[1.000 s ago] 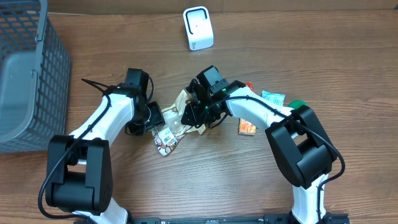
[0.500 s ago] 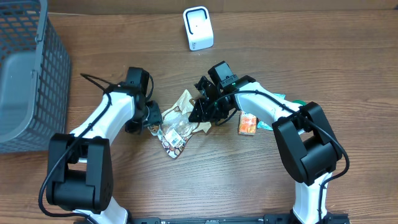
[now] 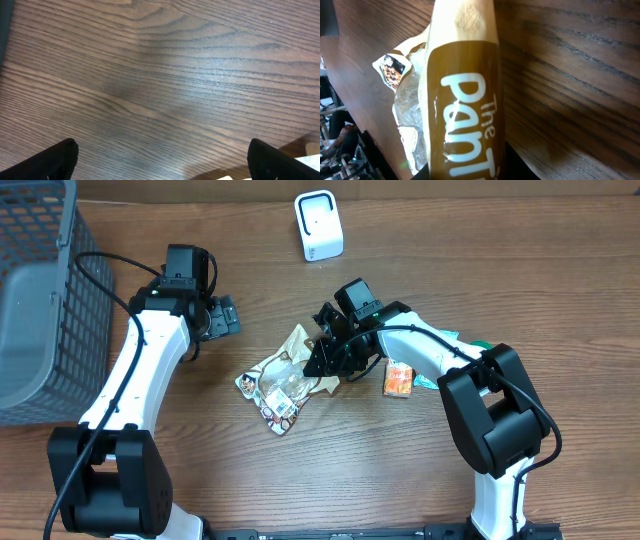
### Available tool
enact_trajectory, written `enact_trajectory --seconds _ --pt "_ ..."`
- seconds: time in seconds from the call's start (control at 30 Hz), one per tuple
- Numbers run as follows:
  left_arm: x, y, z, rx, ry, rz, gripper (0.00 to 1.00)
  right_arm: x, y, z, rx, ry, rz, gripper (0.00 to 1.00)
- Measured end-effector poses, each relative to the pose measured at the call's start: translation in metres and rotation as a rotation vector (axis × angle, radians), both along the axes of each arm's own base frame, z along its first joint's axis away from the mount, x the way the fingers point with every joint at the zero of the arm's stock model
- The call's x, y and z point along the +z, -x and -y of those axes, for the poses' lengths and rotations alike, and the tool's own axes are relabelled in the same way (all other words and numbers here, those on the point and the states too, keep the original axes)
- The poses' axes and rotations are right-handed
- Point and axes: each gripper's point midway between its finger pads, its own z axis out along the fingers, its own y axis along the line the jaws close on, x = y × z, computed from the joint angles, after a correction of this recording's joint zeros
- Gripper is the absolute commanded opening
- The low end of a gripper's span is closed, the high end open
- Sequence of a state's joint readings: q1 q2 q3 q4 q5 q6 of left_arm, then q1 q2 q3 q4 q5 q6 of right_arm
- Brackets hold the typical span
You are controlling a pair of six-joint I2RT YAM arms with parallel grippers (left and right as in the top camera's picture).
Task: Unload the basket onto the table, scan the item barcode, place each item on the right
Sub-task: 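Lift the Pantree bag and carry it up to the white scanner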
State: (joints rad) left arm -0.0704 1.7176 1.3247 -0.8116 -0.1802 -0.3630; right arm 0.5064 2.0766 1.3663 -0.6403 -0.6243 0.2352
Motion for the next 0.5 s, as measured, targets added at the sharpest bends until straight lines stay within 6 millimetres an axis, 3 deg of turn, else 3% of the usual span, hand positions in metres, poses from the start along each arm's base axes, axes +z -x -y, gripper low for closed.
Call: enact_trajectory --seconds 0.1,0.17,0.2,0.5 --pt "0.0 0.0 -0.002 0.003 -0.01 0.001 1.0 0.002 0.003 0.002 -0.001 0.009 -0.017 0.04" --pt "0.0 0.0 -0.002 0.004 -0.012 0.001 1.0 0.013 0.006 0.007 0.014 0.018 -0.016 0.04" --pt "0.0 0.0 -0.003 0.005 -0.014 0.001 1.0 0.028 0.002 0.009 0.03 0.021 0.028 0.04" --pt "0.001 0.0 -0.003 0.006 -0.017 0.001 1.0 0.239 -0.064 0.04 -0.004 0.094 0.878 0.04"
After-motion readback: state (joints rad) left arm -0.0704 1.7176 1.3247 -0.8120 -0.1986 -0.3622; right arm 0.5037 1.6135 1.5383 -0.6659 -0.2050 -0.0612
